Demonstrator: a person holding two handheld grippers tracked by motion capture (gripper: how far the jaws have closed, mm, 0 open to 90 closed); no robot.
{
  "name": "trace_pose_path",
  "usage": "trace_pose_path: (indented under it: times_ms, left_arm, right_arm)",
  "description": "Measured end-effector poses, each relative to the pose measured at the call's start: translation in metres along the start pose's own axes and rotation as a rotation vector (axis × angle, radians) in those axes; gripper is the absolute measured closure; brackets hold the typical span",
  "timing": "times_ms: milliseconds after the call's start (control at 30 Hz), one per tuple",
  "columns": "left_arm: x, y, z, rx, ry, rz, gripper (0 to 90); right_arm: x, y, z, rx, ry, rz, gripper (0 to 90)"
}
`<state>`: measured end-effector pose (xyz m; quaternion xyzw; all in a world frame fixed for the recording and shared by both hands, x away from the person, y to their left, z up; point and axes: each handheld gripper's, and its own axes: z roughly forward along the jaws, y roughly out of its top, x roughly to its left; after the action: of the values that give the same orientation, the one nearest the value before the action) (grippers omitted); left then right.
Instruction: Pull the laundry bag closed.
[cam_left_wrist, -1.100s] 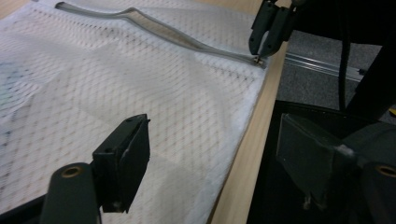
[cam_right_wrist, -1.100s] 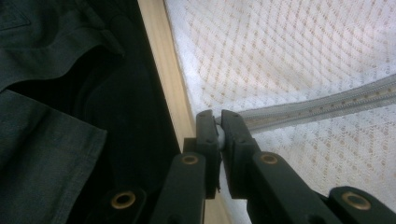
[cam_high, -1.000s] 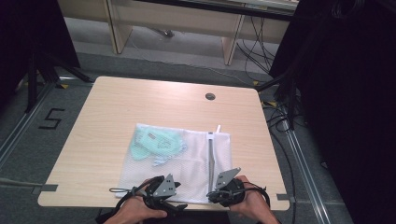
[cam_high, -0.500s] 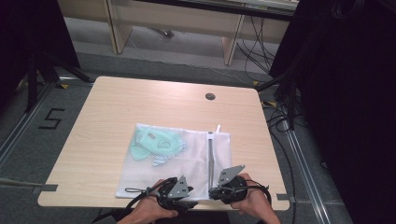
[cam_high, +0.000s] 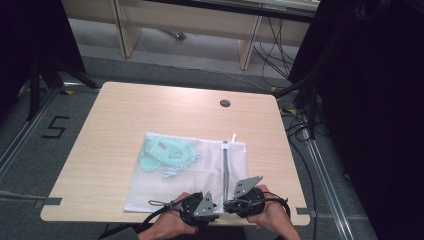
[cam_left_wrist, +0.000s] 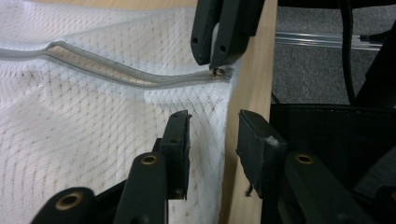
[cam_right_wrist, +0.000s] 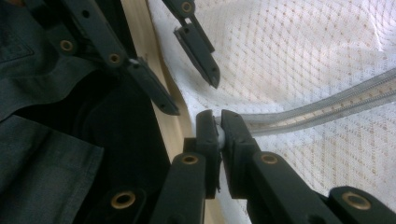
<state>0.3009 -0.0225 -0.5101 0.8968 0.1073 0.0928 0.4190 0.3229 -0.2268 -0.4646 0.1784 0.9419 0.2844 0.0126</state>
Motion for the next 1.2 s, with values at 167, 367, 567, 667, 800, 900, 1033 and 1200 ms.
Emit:
trace_pose_path:
  times_ms: [167, 367, 567, 667, 800, 900, 1033, 1200]
  left_arm:
    - [0.001, 0.005, 0.003, 0.017, -0.009, 0.010, 71.3]
    - [0.002, 0.005, 0.007, 0.045, -0.017, 0.032, 79.9]
    - [0.001, 0.005, 0.007, 0.041, -0.020, 0.023, 85.2]
    - [0.000, 0.005, 0.008, 0.039, -0.025, 0.030, 87.8]
    - [-0.001, 0.004, 0.007, 0.043, -0.023, 0.057, 88.7]
    - [-0.001, 0.004, 0.007, 0.042, -0.024, 0.066, 88.8]
    - [-0.001, 0.004, 0.007, 0.030, -0.022, 0.059, 88.8]
    - [-0.003, 0.003, 0.007, 0.016, -0.018, 0.059, 88.9]
  right_arm:
    - [-0.001, 0.000, -0.001, 0.008, 0.002, -0.008, 86.6]
    - [0.000, 0.001, 0.001, 0.003, 0.007, -0.012, 86.6]
    - [-0.001, 0.001, 0.000, 0.006, -0.003, -0.016, 86.6]
    - [-0.001, 0.001, 0.001, 0.002, 0.011, 0.003, 86.6]
    - [-0.003, 0.001, 0.002, 0.007, 0.005, -0.017, 86.6]
    - [-0.004, 0.001, 0.003, 0.004, 0.011, -0.007, 86.6]
    - [-0.007, 0.000, 0.003, 0.007, 0.016, 0.006, 86.6]
    - [-0.013, -0.003, 0.005, 0.004, 0.037, 0.047, 86.6]
